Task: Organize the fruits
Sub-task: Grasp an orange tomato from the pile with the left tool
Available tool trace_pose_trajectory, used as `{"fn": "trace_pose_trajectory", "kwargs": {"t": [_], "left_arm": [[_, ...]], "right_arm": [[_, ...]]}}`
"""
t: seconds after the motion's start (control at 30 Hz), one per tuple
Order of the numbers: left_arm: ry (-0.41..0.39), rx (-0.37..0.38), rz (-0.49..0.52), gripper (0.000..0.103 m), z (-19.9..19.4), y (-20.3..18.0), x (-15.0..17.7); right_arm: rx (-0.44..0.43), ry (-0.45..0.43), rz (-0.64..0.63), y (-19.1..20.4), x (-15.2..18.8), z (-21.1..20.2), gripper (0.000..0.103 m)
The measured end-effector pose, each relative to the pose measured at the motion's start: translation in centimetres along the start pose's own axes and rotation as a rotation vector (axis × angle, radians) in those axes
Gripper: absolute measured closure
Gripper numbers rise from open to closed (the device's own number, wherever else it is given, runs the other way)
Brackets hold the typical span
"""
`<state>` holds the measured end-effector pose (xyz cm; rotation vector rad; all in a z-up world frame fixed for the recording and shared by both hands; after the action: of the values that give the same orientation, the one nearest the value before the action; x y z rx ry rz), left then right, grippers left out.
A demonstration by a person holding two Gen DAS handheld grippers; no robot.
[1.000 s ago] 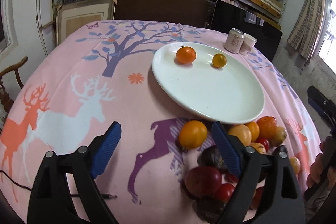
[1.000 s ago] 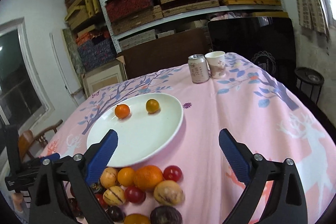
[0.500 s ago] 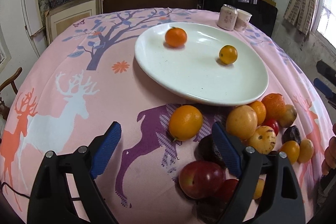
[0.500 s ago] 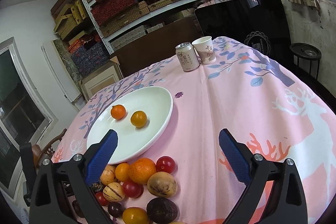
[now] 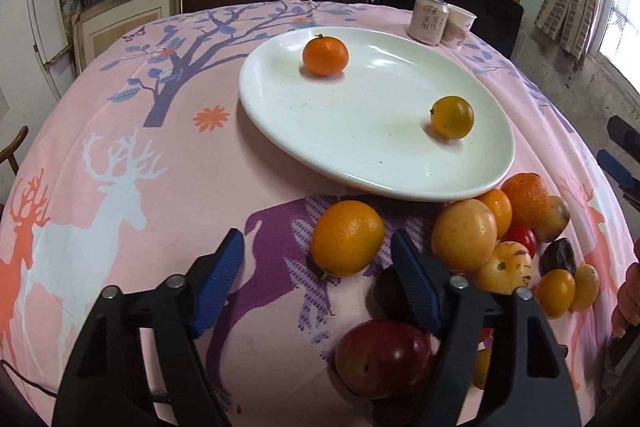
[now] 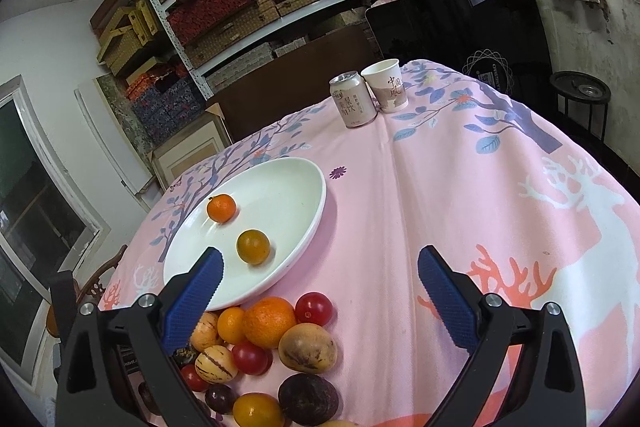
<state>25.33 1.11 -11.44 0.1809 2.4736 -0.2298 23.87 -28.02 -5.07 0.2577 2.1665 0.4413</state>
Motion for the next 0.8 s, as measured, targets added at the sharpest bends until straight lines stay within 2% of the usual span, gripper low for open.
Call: {"fn": "trace_pose_trajectory", "kwargs": {"t": [0.27, 0.37, 0.6, 0.7, 0.8], "left_arm": [[0.012, 0.046, -0.005, 0.05, 0.3, -0.5, 0.0], [0.009, 0.072, -0.001, 0.062, 0.2, -0.8, -0.1], [0.005, 0.075, 0.0, 0.066, 0.1, -0.9, -0.1], [-0.015, 0.018, -0.008, 0.066, -0.6, 0.2, -0.1], [-0.046, -0.009, -0.069, 0.066, -1.8, 2.0, -0.3]], "right_arm": [[-0.002, 0.018, 0.015, -0.1, 0.2, 0.3, 0.004], [0.0, 0.023, 0.015, -0.1, 0.3, 0.4, 0.004], [0.005, 0.038, 0.013, -0.3, 0.6, 0.7, 0.004], [0.006, 0.048, 0.009, -0.3, 0.6, 1.0, 0.004], [0.016, 0.076, -0.016, -0.2, 1.0, 1.5, 0.004]]}}
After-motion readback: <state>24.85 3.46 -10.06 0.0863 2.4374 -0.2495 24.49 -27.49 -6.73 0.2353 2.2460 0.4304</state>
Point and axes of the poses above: each gripper's, at about its wrist camera, not at the fingertips, and z roughly the way its jaws point, y to its left, x to its underside, the point moved 8 cm from there along z, roughly the way its jaws point, and after that the axes turned 4 degrees about x, right-handed, at the moved point
